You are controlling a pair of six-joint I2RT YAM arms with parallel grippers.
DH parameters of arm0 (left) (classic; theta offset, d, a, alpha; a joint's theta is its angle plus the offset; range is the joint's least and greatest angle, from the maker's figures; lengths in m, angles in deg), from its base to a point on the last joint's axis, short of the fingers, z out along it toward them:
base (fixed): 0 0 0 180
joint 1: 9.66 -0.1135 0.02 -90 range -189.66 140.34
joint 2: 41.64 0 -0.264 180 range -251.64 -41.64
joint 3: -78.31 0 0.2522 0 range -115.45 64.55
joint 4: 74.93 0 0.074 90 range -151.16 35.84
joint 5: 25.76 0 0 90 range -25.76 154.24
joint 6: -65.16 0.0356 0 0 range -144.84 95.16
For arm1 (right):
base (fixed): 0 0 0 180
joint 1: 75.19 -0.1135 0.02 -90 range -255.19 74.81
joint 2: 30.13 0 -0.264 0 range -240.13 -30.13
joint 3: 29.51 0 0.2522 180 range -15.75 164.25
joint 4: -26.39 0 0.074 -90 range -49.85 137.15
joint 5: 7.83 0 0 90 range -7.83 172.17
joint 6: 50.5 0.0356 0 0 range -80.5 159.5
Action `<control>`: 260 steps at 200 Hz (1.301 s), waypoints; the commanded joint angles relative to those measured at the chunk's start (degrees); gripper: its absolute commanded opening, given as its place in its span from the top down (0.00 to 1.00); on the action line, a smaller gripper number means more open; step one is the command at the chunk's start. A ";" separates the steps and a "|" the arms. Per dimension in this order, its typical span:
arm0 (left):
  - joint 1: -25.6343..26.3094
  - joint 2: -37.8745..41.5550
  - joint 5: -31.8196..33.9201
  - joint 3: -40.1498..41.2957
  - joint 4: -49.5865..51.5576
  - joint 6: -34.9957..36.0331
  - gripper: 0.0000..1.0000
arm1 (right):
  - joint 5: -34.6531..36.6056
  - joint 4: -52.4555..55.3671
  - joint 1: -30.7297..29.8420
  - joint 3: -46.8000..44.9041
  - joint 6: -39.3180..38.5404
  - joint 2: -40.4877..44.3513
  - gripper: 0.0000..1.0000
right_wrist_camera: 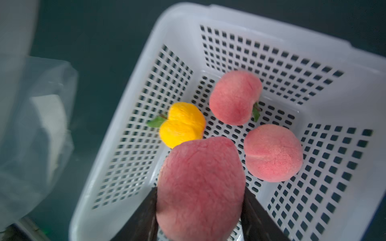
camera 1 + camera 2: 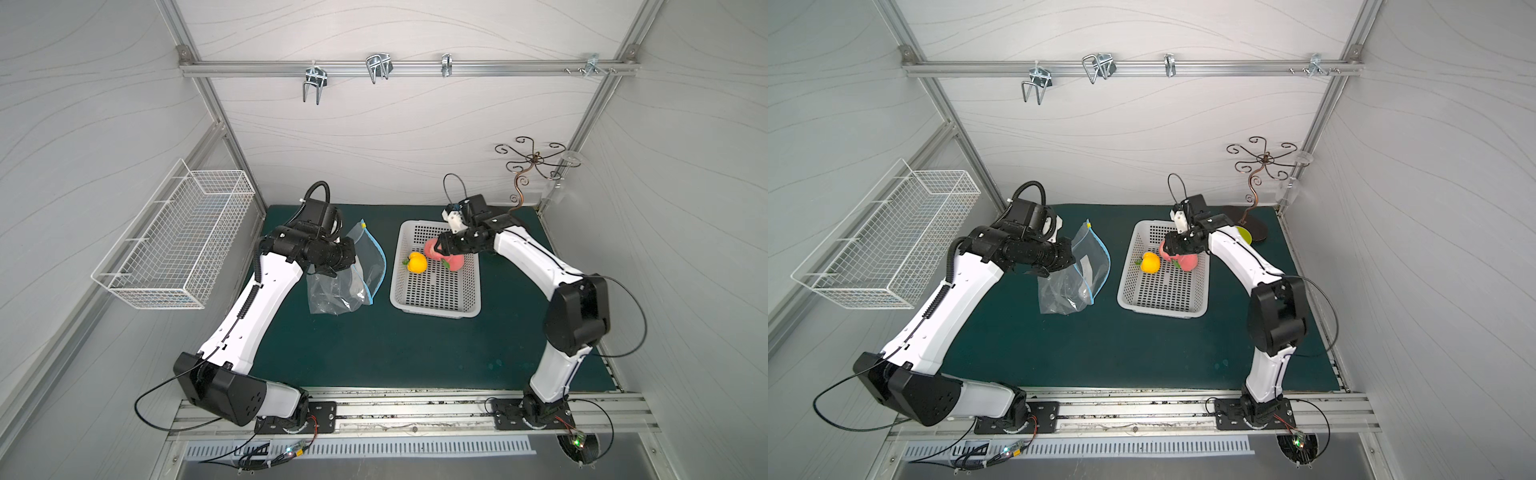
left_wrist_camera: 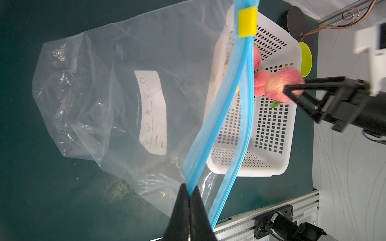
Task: Place the peach in a zip-top bag and seal the zipper
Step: Pick up the peach from the basket, then place the peach in the zipper food storage bag.
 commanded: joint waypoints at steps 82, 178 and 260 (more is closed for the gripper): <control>0.22 0.44 -0.65 -1.53 -0.42 0.13 1.00 | -31.38 -14.45 -7.71 -1.78 4.67 6.30 0.48; 0.22 0.52 -1.55 -1.53 -0.70 0.31 1.00 | -16.06 -8.46 -18.60 8.11 2.31 -2.58 0.49; 0.22 0.36 -1.61 -1.62 -0.73 0.57 1.00 | -2.47 -2.05 -22.49 15.62 -0.51 -8.26 0.30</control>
